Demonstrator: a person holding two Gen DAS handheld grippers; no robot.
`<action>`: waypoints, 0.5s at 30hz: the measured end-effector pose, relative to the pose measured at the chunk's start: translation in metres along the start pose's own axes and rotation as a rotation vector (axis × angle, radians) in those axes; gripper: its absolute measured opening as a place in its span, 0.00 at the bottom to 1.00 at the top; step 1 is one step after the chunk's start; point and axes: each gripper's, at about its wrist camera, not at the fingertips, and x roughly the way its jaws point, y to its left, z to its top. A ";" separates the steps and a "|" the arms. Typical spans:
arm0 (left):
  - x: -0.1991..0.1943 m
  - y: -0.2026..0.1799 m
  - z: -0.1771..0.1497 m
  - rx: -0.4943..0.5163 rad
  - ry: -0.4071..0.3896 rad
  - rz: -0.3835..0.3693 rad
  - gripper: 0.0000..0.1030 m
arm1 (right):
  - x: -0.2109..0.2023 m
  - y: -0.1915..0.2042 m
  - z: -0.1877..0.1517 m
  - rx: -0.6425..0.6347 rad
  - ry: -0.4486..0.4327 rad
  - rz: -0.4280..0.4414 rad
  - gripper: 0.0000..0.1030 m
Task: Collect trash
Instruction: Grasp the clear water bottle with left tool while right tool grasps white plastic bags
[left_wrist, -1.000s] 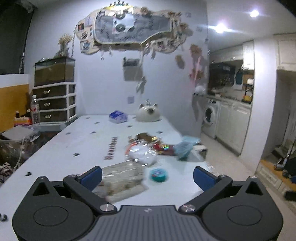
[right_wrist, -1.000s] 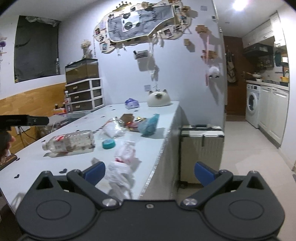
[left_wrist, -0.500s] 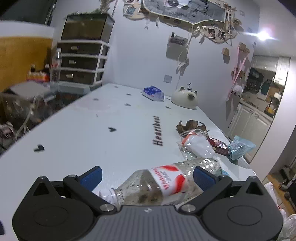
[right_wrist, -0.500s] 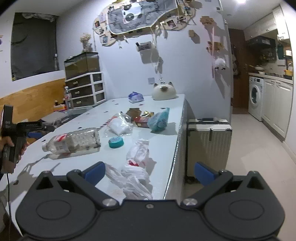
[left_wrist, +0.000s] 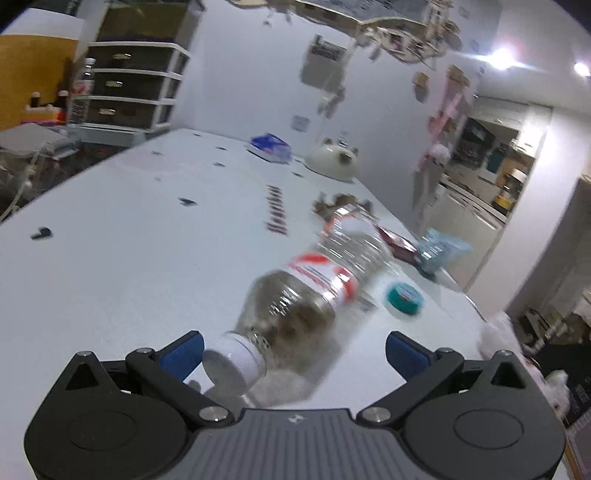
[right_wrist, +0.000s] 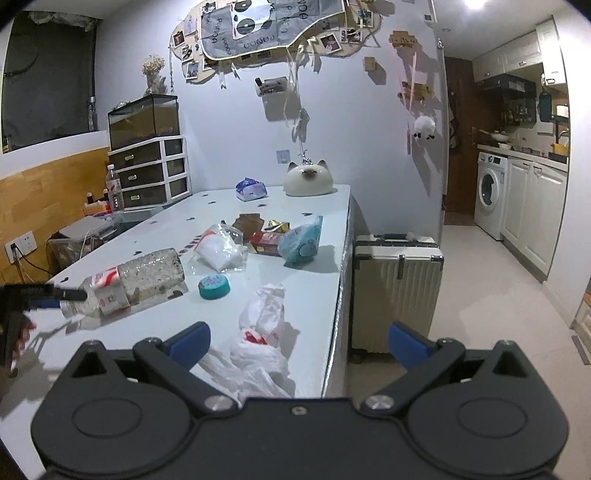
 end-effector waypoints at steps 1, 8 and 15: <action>-0.002 -0.005 -0.003 0.011 0.006 -0.013 1.00 | 0.000 0.001 0.002 0.000 -0.003 0.002 1.00; -0.011 -0.052 -0.027 0.113 0.039 -0.067 1.00 | 0.010 0.011 -0.004 0.012 0.012 0.045 1.00; -0.010 -0.070 -0.010 0.129 0.038 0.035 0.97 | 0.024 -0.002 -0.002 0.106 0.018 0.051 0.90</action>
